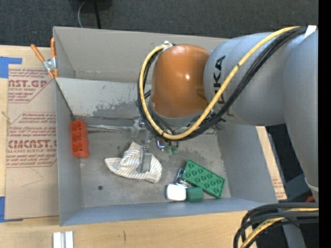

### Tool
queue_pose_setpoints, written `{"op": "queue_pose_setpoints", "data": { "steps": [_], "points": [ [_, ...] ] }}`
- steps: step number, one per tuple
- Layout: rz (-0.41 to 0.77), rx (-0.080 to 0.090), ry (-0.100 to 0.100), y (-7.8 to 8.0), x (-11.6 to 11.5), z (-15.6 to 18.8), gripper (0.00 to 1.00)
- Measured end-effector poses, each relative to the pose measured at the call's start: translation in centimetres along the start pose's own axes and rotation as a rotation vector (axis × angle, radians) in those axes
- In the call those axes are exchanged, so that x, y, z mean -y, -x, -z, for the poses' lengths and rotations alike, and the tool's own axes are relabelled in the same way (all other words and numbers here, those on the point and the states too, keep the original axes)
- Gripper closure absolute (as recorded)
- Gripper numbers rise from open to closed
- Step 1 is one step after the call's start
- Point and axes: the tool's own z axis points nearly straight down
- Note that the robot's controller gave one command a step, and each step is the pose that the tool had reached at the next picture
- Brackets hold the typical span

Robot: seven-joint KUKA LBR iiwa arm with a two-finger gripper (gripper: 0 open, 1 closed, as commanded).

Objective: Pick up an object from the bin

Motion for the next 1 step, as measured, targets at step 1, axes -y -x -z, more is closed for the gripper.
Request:
{"op": "queue_pose_setpoints", "data": {
  "steps": [1],
  "points": [
    [-0.121,-0.004,-0.001,-1.63,2.76,-3.09,0.00]
  ]
}}
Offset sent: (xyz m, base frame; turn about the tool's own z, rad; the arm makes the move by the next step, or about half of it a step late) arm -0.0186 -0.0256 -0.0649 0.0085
